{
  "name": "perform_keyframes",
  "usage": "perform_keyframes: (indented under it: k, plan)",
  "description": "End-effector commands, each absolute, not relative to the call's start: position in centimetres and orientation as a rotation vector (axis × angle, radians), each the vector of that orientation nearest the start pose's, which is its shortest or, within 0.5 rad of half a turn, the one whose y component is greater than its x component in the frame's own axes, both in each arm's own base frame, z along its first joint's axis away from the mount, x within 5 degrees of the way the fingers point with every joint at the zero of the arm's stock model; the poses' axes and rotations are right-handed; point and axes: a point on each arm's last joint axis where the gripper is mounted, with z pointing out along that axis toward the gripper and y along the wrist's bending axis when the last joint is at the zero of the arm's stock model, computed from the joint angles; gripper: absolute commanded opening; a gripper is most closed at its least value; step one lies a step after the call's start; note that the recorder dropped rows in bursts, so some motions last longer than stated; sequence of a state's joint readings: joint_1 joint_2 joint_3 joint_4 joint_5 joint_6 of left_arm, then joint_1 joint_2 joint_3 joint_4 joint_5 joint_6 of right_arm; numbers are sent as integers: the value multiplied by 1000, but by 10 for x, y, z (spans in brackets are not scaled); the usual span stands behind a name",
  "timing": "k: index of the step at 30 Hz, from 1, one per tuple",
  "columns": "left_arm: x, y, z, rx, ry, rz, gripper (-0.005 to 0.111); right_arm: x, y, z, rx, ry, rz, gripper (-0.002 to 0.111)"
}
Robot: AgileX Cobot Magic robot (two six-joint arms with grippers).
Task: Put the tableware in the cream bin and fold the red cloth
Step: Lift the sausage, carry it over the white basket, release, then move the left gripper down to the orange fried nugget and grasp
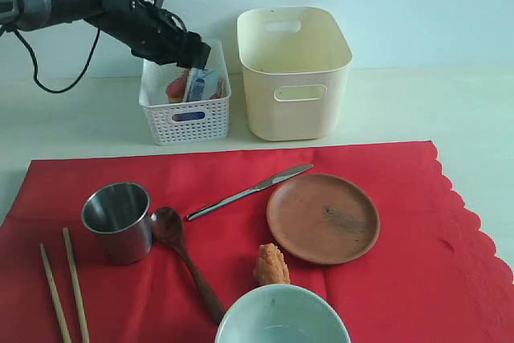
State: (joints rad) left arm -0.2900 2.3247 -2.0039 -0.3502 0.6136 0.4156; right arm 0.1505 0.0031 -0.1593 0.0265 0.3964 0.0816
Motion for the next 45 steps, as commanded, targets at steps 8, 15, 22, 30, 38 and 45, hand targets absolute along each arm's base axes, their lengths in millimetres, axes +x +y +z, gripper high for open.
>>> perform_keyframes:
  k: [8,15,22,30,38,45]
  plan:
    - [455,-158,260,804,2568,-355,62,45,8,230,-46,1719,199,0]
    - [423,-154,257,755,2710,-411,62,45,8,230,-46,1719,199,0]
    - [372,-170,255,820,2692,-471,61,45,8,230,-46,1719,199,0]
    - [319,-214,244,966,2711,-518,61,45,8,230,-46,1719,199,0]
    - [284,-272,219,1113,2707,-384,61,45,8,230,-46,1719,199,0]
    - [275,-294,195,1019,2781,-392,65,45,8,230,-46,1719,199,0]
